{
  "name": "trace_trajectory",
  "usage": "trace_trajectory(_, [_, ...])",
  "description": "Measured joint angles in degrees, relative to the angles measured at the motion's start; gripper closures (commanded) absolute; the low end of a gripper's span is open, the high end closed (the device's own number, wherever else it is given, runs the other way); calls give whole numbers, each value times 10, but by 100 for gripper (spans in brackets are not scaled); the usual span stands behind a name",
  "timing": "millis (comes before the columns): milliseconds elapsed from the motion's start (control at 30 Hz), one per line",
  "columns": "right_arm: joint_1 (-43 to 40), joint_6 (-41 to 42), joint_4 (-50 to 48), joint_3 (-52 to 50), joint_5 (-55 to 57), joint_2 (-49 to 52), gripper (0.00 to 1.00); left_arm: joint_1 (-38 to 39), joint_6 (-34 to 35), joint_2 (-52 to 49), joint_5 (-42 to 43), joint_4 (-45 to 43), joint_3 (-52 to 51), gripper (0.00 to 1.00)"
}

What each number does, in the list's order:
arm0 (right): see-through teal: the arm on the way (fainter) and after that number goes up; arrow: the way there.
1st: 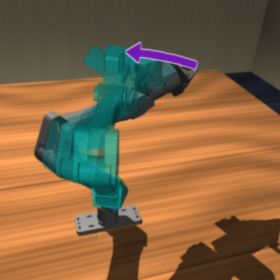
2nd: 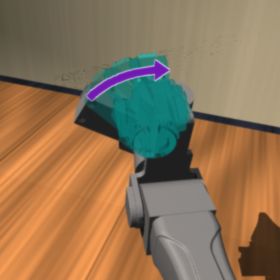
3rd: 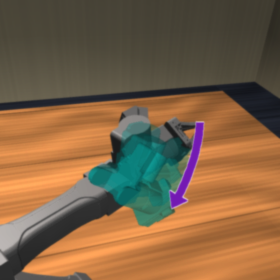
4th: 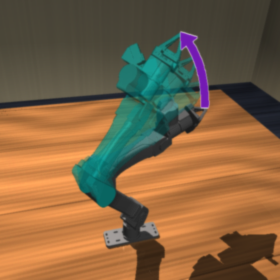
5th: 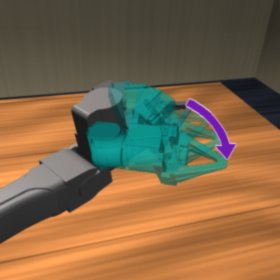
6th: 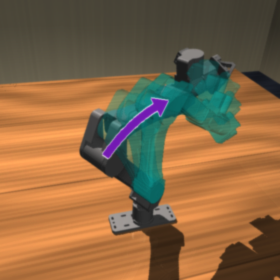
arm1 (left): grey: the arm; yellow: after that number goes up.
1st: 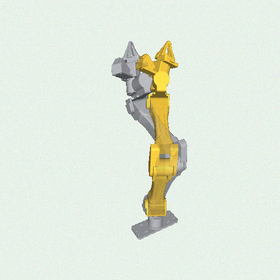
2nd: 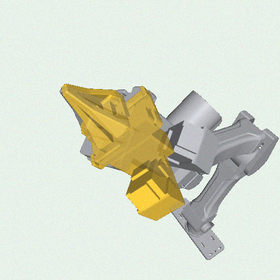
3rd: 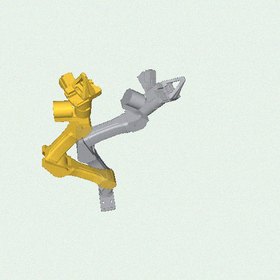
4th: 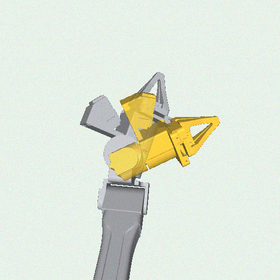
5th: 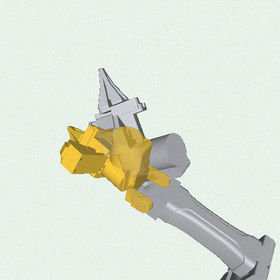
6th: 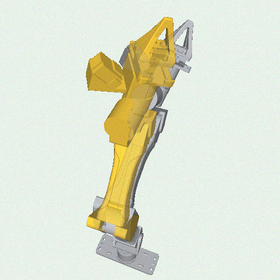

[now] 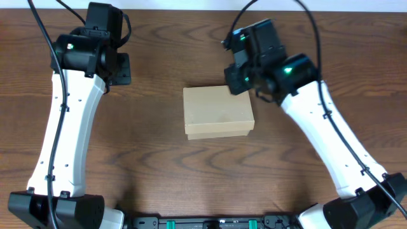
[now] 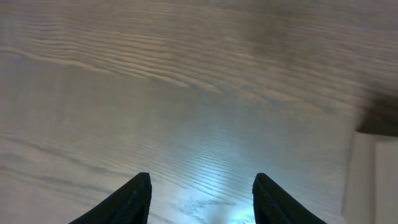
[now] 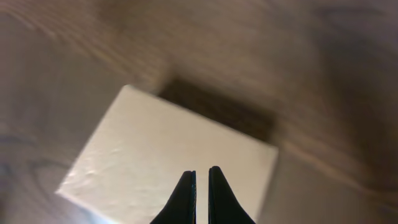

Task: Pack container
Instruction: 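Press the closed lid down with the right gripper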

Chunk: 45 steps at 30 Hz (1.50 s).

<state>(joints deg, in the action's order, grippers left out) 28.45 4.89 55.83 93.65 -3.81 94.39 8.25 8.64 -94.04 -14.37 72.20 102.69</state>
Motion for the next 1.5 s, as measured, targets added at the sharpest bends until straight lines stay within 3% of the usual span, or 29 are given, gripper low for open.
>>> trace_trajectory(267, [76,101,46,-45,54,0,98,0,7,0,-21,-2,0,43])
trace_trajectory(500, [88,169,87,-57,68,0,98,0,-3,0,38,-5,0,44])
trace_trajectory(967, [88,221,63,-146,73,0,98,0,-25,0,97,-5,0,44])
trace_trajectory(1500, [88,233,-37,-245,72,-16,99,0,-29,0,112,-2,0,44])
